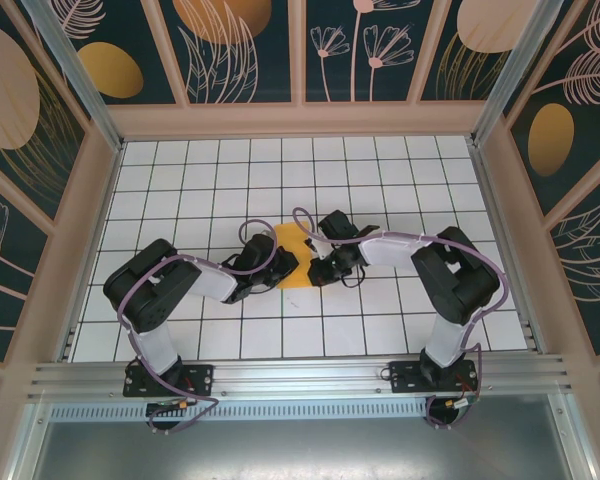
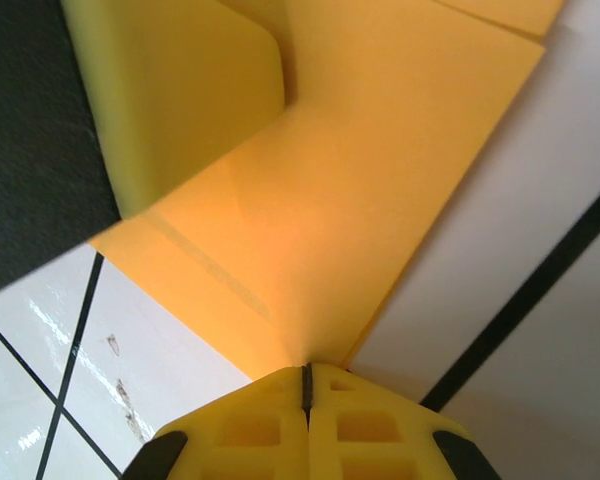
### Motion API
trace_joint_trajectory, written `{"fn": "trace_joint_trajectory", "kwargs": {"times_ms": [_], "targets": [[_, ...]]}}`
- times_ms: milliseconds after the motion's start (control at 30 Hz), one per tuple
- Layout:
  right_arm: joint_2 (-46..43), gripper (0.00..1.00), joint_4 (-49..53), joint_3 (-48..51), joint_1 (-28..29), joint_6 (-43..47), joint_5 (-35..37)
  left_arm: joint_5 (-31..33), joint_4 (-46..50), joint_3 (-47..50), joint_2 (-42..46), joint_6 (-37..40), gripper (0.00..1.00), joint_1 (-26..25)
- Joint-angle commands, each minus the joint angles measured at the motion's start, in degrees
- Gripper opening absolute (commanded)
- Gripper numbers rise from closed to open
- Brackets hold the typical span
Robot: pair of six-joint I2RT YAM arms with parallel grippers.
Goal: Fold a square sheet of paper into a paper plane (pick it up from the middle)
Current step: Fold the triangle a second time at the center of the table.
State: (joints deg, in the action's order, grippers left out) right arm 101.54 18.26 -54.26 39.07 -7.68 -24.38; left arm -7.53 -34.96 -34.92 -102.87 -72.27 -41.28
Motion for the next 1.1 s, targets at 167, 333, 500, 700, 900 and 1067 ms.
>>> {"fn": "trace_joint_trajectory", "kwargs": {"times_ms": [167, 333, 500, 700, 900, 1067], "targets": [[-4.73, 0.0, 9.79, -0.05, -0.19, -1.84, 1.67, 2.34, 5.6, 1.25, -2.15, 0.72, 0.1, 0.46], [-6.66, 0.01, 3.89, -1.99, -0.4, -6.15, -4.46, 1.99, 5.38, 1.08, -2.24, 0.93, 0.1, 0.41], [-1.86, 0.01, -0.72, -2.72, -0.38, -8.25, -9.82, 1.72, 5.25, 0.73, -2.29, 1.01, 0.1, 0.46], [3.05, 0.0, -2.57, -1.72, -2.71, -8.38, -9.47, 1.55, 5.17, 0.88, -2.21, 1.16, 0.1, 0.41], [4.75, 0.0, 0.65, 1.51, -3.77, -6.42, -6.84, 1.66, 4.7, 1.06, -1.44, 1.67, 0.11, 0.47], [5.85, 0.0, 1.25, 3.18, -4.0, -6.56, -5.44, -0.4, 2.07, 0.75, 0.54, 2.97, 0.18, 0.41]]}}
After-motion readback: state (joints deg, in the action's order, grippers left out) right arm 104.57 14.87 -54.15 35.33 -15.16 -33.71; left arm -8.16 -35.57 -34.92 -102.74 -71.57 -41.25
